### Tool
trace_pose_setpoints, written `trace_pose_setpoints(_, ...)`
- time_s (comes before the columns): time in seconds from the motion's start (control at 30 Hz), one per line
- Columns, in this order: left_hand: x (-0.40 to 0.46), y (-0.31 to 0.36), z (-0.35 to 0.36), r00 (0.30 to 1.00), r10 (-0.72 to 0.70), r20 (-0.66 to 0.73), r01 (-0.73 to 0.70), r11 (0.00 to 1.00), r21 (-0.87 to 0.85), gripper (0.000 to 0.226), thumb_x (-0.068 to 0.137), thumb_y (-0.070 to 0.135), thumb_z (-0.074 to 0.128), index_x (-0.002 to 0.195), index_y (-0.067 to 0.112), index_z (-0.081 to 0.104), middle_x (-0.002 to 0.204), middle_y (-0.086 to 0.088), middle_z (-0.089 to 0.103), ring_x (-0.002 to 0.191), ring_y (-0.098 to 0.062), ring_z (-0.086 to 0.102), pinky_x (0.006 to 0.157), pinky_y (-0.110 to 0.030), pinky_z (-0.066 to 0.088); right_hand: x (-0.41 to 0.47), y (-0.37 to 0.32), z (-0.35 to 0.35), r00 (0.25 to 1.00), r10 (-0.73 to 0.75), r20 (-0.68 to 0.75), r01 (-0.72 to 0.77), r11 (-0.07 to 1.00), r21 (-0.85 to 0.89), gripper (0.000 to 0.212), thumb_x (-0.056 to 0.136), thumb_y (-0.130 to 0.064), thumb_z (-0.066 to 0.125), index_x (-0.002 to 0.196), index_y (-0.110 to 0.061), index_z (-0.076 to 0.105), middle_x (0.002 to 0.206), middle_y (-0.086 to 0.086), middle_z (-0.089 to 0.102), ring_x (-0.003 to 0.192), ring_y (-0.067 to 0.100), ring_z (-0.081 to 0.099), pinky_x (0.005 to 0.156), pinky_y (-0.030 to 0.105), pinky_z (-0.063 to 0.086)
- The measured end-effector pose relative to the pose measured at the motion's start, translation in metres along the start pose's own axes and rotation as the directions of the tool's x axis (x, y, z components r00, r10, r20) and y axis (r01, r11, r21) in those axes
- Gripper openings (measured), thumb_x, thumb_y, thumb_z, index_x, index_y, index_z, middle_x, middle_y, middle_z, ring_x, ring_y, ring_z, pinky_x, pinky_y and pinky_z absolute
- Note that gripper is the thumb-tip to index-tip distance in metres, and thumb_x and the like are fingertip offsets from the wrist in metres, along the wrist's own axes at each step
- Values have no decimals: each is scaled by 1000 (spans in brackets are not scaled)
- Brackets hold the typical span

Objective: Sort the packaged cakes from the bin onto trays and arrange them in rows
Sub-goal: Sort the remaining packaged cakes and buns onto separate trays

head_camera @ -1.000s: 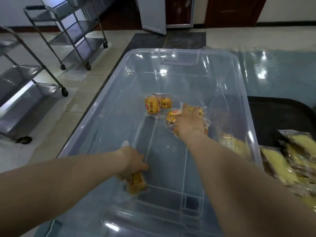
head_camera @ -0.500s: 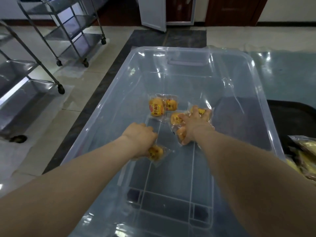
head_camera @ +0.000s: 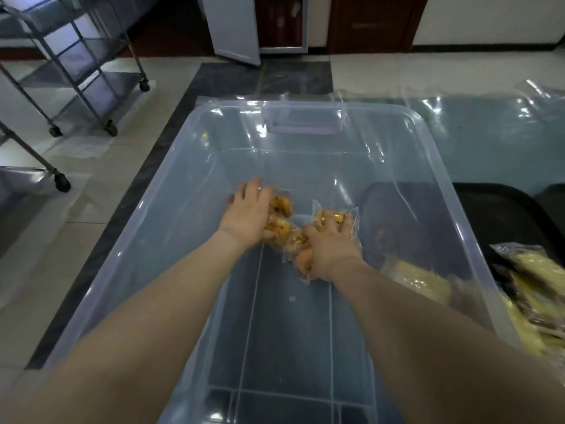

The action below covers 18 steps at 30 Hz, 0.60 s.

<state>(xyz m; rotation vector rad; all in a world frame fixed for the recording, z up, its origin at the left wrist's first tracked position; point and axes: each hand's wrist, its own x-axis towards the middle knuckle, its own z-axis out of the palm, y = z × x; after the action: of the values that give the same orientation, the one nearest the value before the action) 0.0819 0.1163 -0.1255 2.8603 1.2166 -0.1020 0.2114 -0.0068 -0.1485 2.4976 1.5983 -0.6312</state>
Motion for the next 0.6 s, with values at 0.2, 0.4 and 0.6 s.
trace_pose_setpoints(0.2,6,-4,14,997,-34,65,48,974,-221,99,62,42,82,141,26,24,127,-13,35,117,-35,31,100,-42,34,0,0,0,1000,6,5,-6,1000,-17,91,71,-34,81,142,-36,24,157,4,-5,140,50,-11,100,63,38)
trace_pose_setpoints(0.4,3,0,25,983,-106,151,150,938,-314,72,63,35,81,124,25,44,144,-14,17,135,-41,3,106,-48,28,0,0,5,999,10,-48,-10,1000,-5,85,71,-33,80,139,-35,29,157,5,-3,140,50,-8,99,57,40)
trace_pose_setpoints(0.6,-3,-5,24,978,-128,168,183,908,-377,62,68,26,76,121,23,45,122,-12,40,109,-38,43,89,-37,42,-3,2,12,977,-6,-212,4,1000,-10,61,78,-36,73,128,-31,40,149,9,15,136,49,10,98,53,41)
